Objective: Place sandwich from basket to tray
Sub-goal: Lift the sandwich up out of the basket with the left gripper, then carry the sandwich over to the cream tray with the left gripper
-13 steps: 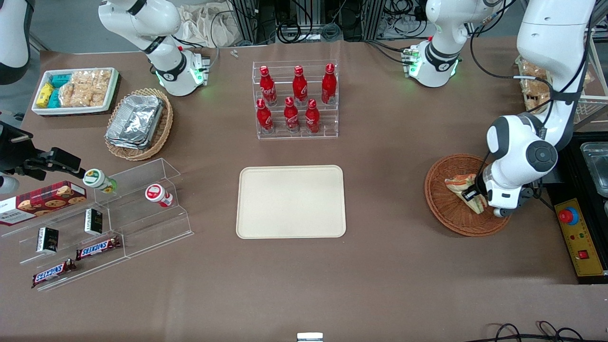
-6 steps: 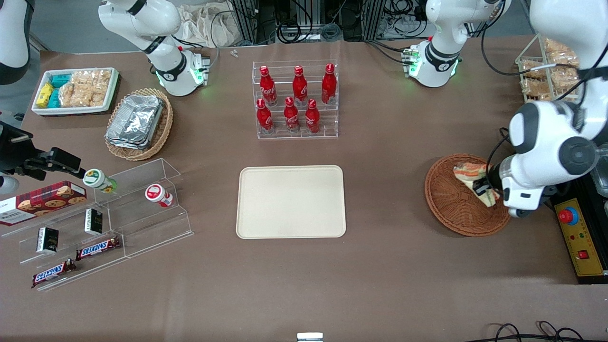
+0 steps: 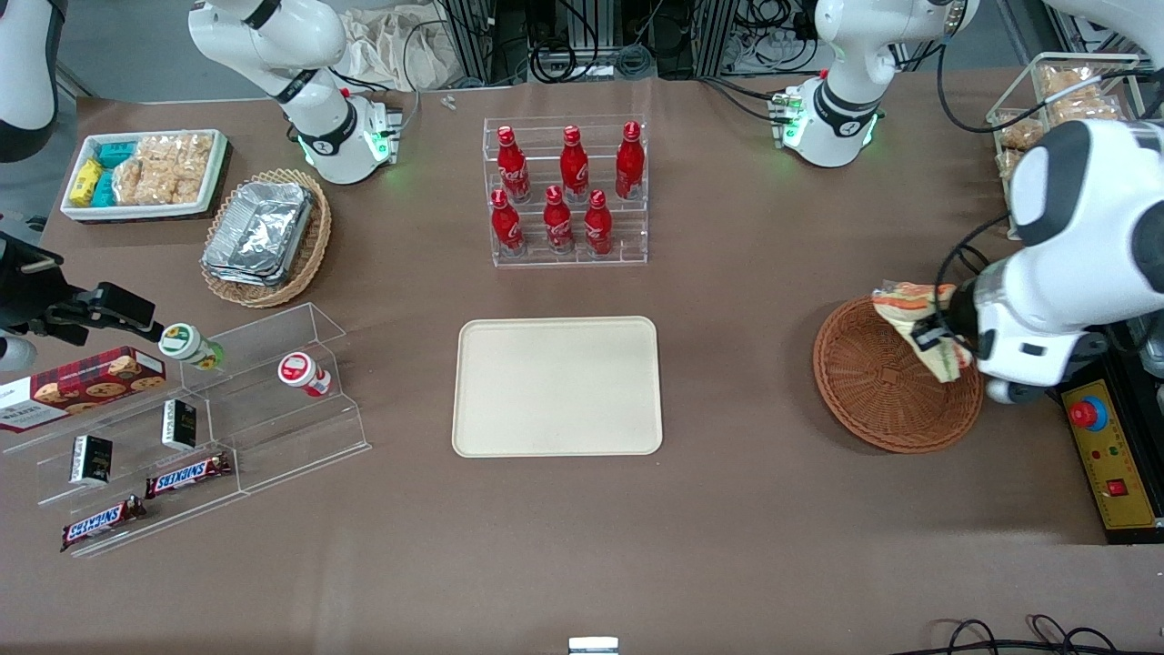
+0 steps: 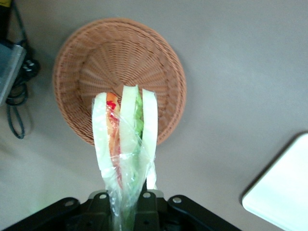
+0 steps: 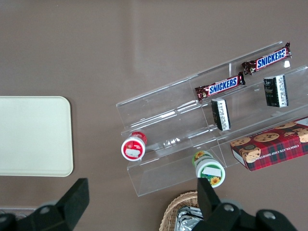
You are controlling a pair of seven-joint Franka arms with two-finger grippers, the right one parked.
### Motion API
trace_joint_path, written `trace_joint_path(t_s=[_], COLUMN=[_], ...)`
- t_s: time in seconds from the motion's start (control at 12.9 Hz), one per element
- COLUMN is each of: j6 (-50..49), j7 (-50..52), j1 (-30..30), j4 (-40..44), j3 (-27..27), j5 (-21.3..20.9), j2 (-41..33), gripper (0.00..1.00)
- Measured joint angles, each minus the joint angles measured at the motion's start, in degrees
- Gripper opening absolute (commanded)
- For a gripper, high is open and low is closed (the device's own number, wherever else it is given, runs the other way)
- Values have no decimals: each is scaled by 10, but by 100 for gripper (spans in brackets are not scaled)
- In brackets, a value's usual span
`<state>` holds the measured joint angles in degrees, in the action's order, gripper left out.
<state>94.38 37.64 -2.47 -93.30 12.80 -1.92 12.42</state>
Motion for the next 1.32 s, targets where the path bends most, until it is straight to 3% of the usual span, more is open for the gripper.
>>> trace_joint_path(t_s=[0.16, 0.39, 0.93, 1.32], j6=[0, 11, 157, 304], j7=[12, 15, 15, 9], j1=[39, 109, 246, 267], j4=[2, 17, 23, 26], j3=[20, 26, 27, 26], j5=[0, 0, -15, -24], j2=[16, 42, 134, 244], gripper=[21, 21, 21, 21])
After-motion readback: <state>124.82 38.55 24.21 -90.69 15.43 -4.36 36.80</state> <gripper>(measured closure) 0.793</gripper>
